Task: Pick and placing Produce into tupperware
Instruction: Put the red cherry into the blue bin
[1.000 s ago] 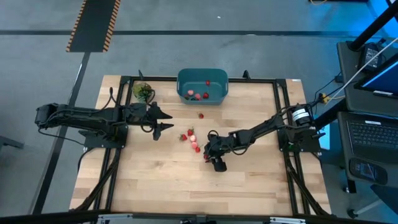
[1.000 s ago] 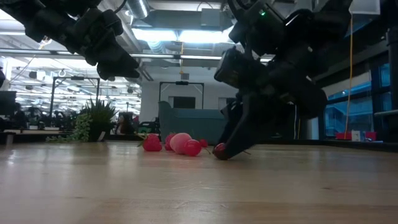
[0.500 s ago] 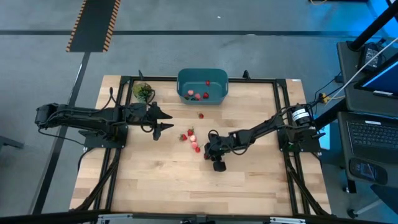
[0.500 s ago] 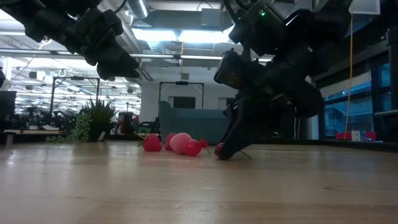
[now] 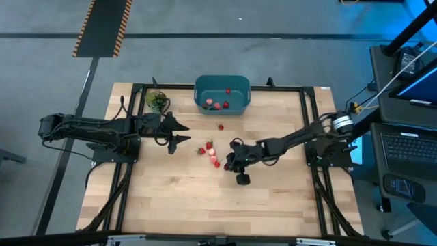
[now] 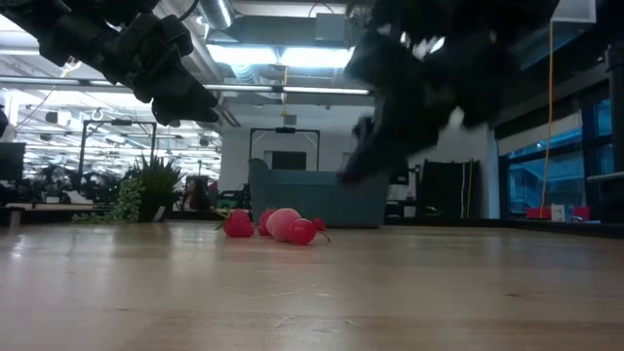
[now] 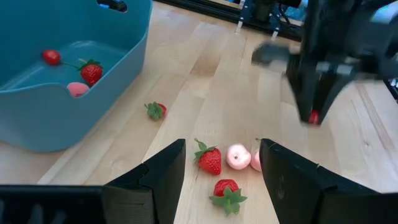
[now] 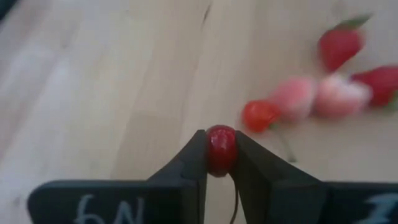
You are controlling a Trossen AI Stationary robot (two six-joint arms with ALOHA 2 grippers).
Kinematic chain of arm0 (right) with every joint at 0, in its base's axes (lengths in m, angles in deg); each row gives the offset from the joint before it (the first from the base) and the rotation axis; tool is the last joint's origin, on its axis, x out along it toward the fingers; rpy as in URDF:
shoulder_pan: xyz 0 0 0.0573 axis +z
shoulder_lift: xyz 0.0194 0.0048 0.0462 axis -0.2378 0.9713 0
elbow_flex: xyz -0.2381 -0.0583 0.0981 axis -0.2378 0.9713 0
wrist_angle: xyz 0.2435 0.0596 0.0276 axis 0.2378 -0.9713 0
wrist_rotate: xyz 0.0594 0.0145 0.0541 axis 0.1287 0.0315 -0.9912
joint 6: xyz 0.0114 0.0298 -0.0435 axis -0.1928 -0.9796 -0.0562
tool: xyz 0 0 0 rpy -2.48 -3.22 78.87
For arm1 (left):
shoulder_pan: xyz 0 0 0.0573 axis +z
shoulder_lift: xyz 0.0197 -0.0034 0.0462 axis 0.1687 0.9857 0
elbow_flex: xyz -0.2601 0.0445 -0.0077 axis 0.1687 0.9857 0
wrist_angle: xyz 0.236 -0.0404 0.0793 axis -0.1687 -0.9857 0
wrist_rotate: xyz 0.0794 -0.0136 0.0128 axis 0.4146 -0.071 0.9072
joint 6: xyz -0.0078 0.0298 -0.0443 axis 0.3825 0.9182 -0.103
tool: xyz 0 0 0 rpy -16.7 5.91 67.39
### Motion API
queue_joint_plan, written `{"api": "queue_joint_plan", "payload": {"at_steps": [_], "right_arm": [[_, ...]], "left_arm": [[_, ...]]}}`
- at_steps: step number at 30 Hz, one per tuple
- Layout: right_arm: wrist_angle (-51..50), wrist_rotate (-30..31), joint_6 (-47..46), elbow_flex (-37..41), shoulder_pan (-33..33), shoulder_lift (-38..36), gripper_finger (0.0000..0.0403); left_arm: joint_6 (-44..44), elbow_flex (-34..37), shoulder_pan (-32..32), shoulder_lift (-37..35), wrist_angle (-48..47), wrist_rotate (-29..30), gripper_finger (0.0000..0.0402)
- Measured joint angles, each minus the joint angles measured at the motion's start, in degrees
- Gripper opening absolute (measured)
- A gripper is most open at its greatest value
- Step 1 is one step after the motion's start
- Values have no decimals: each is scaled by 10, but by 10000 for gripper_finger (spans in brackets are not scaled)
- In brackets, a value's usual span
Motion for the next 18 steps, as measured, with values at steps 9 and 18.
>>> {"api": "queue_joint_plan", "payload": {"at_steps": [9, 18], "right_arm": [[-24, 104, 104, 0, -31, -189, 64], [18, 135, 107, -1, -135, -269, 63]], "left_arm": [[4, 0, 0, 0, 1, 16, 198], [4, 0, 0, 0, 2, 55, 198]]}}
